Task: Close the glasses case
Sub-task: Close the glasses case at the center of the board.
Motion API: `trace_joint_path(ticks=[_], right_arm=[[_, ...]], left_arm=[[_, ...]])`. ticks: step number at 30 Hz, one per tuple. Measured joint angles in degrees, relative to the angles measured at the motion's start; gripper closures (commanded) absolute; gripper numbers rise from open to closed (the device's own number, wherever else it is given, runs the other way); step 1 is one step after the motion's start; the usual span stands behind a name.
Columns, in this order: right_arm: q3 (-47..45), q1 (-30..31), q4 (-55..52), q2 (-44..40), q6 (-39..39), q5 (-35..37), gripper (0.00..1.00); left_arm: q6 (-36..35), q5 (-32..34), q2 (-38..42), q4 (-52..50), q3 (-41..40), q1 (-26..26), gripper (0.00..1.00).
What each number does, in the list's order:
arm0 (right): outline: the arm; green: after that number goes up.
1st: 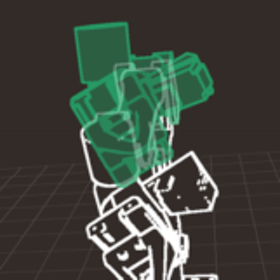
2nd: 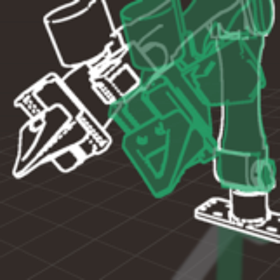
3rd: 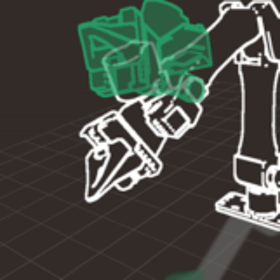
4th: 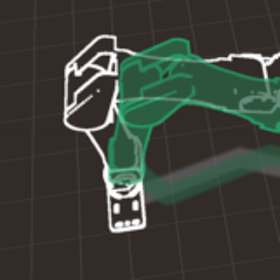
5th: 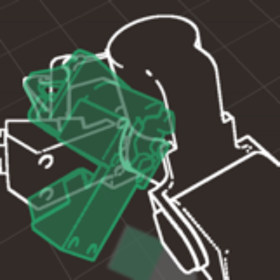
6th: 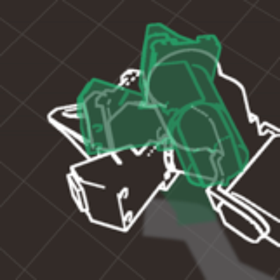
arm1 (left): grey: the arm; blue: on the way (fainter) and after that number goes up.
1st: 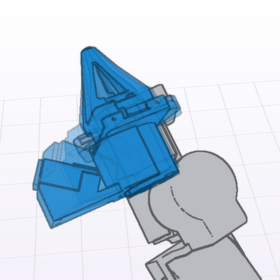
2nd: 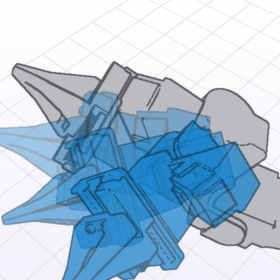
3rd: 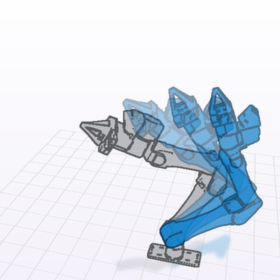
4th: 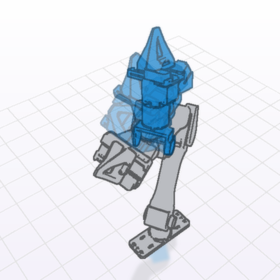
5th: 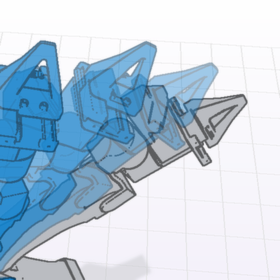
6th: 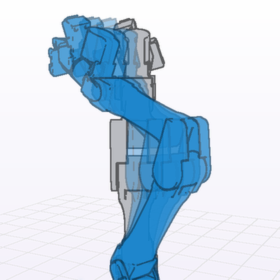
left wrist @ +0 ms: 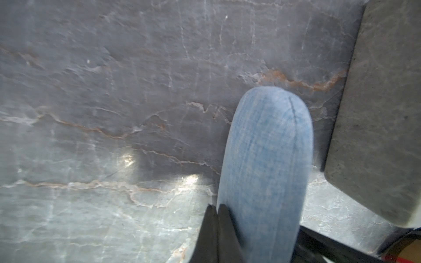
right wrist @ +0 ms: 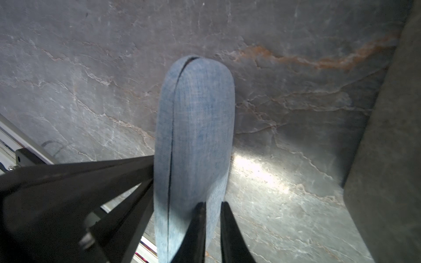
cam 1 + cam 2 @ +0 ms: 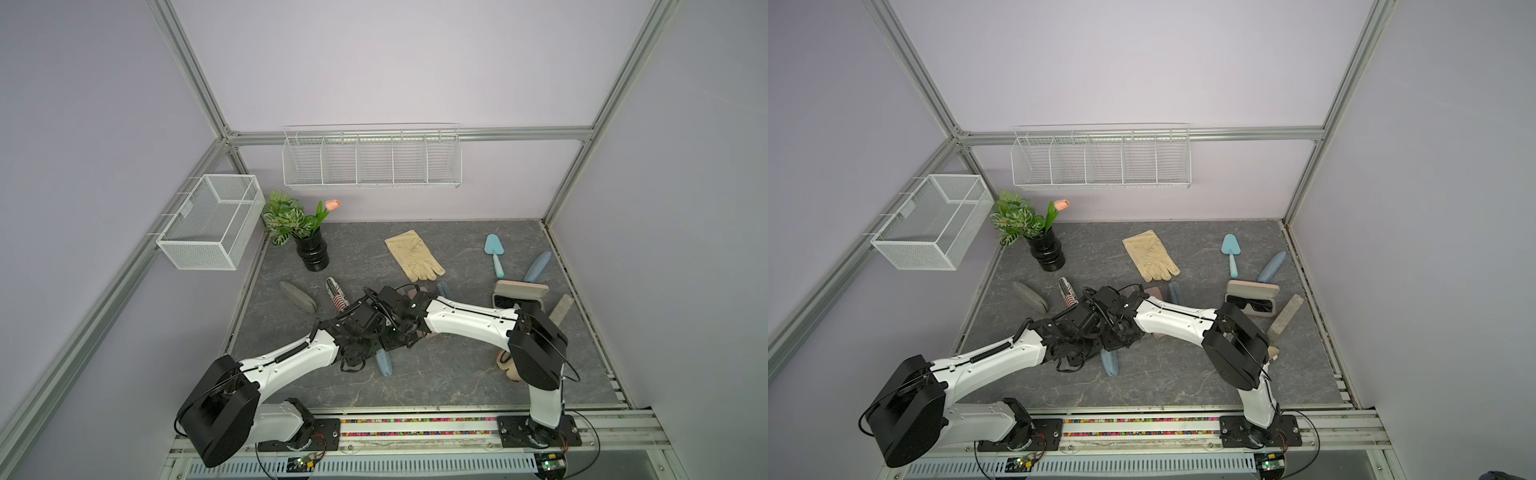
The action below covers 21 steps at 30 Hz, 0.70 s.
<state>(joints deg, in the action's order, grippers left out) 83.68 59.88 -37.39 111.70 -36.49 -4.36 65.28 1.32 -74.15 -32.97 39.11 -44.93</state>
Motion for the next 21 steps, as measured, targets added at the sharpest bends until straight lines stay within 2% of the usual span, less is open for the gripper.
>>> trace_joint_path(ticks=[4, 8, 15, 21], right_arm=[[0.0, 0.1, 0.0, 0.0, -0.3, 0.7, 0.74], [-0.2, 0.5, -0.3, -0.4, -0.8, 3.1, 0.67], [-0.3, 1.1, -1.7, -2.4, -0.9, 7.2, 0.62], [-0.3, 1.4, -3.1, -3.4, -1.1, 8.9, 0.49]], left_arm=[[0.0, 0.7, 0.5, -0.6, 0.0, 0.0, 1.00], [0.0, 1.4, 3.1, -1.5, 0.0, -0.2, 0.95], [0.2, 3.2, 5.9, -3.0, 0.4, -0.2, 0.95], [0.2, 5.1, 8.3, -5.2, 0.8, -0.1, 0.94]])
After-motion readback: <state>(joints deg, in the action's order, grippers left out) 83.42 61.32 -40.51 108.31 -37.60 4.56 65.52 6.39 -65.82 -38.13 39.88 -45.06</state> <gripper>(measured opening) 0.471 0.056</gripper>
